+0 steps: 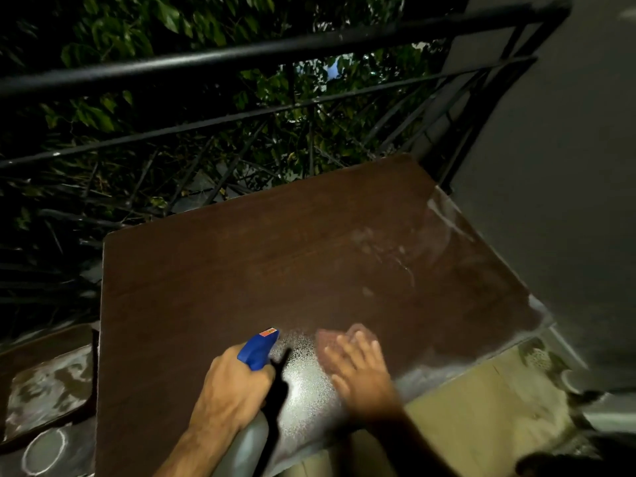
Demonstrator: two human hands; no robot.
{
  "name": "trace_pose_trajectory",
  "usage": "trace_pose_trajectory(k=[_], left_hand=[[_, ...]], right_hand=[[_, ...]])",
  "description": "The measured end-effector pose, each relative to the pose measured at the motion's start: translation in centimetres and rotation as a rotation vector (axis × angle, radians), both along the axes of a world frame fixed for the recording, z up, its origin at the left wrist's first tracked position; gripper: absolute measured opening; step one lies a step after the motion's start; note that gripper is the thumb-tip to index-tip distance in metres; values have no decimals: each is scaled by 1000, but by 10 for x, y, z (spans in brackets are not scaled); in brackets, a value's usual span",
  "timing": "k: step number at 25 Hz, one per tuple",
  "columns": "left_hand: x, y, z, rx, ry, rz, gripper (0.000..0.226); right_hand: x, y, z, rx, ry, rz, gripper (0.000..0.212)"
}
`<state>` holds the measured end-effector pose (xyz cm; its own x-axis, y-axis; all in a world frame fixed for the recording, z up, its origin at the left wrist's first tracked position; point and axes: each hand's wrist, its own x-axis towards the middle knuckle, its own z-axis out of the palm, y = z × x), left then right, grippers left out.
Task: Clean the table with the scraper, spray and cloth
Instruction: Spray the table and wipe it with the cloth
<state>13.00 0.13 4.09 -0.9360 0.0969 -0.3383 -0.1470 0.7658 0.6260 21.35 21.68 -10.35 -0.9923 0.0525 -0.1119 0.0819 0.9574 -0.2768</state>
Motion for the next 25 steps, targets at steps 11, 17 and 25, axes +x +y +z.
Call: trace_pose_trajectory(k=[11, 17, 25], left_hand=[[4, 45, -8, -86, -32, -317, 24], [5, 104, -5, -111, -48, -406, 25], [-1, 145, -4, -96, -59, -513, 22]], right_hand=[[37, 108, -3, 15, -36, -234, 55], [39, 165, 5, -71, -90, -437, 66], [51, 13, -5, 20, -27, 269, 27]])
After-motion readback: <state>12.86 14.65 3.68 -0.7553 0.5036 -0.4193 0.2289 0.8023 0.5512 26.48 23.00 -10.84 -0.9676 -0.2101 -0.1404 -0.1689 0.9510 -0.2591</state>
